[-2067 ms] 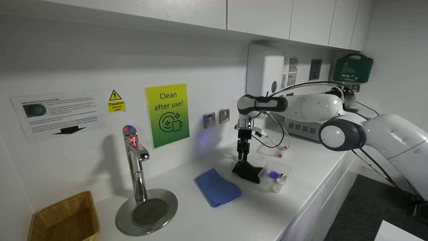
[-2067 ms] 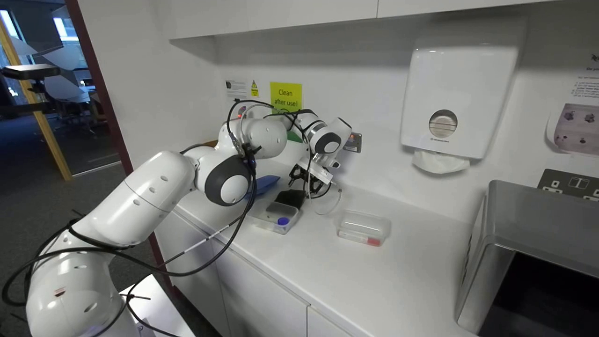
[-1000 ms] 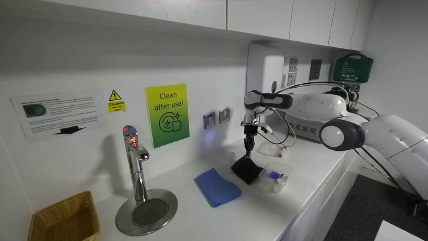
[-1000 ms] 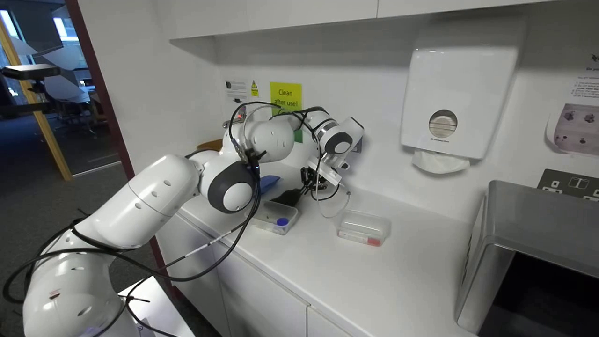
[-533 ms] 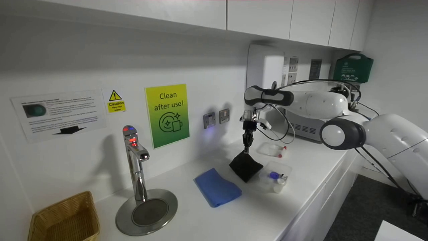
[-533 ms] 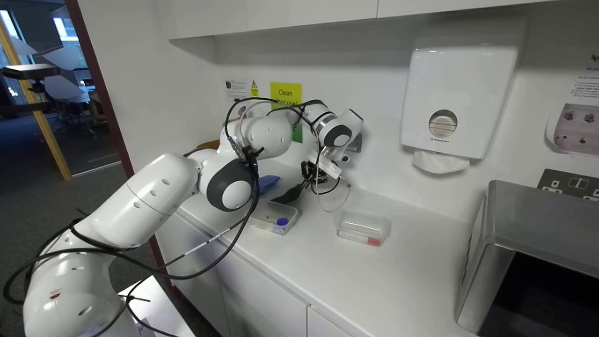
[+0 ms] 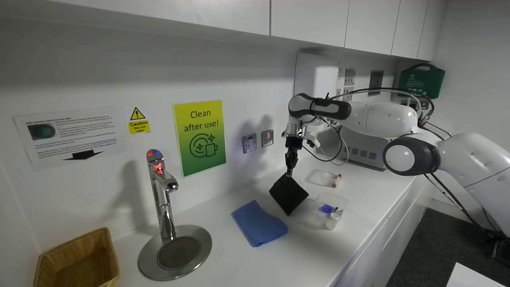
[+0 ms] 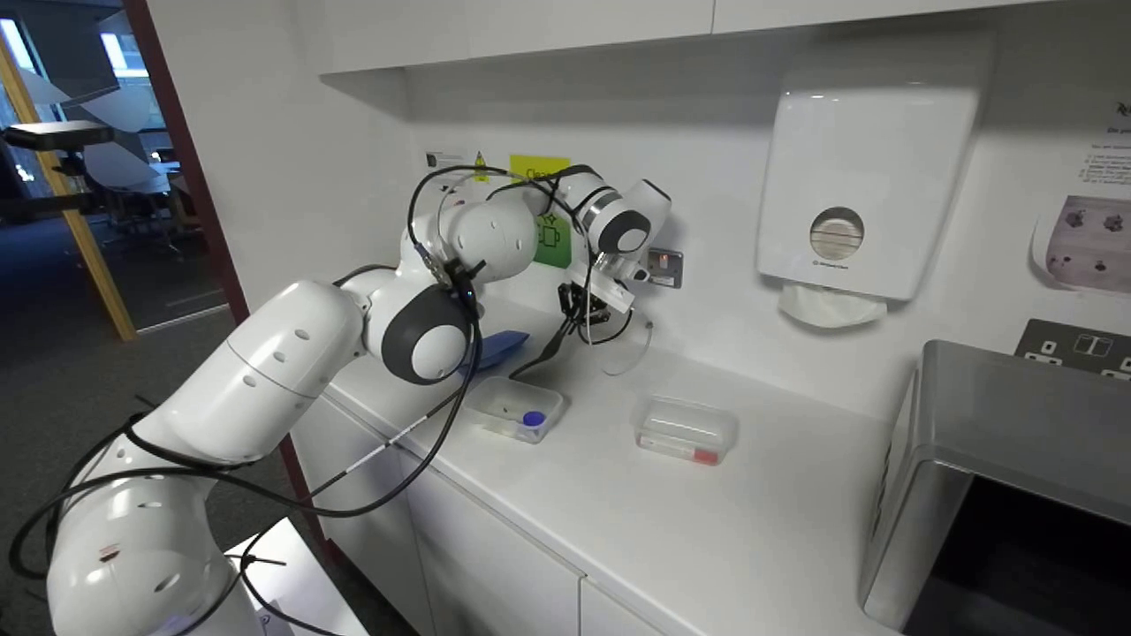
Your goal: Put the black object in the left bowl
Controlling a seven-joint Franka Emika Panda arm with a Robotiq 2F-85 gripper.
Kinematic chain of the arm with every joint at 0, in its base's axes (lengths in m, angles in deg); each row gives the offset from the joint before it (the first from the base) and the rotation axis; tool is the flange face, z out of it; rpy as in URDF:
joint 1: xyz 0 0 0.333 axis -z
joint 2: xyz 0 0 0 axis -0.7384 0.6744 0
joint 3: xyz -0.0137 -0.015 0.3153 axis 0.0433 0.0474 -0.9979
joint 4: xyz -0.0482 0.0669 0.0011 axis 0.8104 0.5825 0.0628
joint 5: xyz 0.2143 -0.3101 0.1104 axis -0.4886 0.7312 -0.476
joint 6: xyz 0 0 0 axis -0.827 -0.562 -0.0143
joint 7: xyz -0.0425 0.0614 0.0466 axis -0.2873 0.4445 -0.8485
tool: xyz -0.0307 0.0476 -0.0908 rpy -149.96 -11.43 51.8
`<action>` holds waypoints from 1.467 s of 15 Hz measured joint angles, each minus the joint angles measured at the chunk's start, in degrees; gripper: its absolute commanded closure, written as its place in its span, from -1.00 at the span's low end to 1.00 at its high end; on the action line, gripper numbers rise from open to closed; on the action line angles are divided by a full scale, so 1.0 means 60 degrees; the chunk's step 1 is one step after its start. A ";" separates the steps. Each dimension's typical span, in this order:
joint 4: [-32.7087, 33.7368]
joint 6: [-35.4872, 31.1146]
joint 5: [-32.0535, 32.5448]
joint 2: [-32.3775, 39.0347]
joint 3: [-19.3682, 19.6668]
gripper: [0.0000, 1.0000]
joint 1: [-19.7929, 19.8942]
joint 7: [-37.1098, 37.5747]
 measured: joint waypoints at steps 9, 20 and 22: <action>-0.0378 -0.0133 0.0228 -0.1006 0.0322 0.99 -0.0037 0.0047; -0.2638 0.0000 0.0800 -0.2491 0.0463 0.99 -0.0514 0.0046; -0.2954 0.0000 0.0801 -0.2713 0.0463 0.99 -0.0512 0.0046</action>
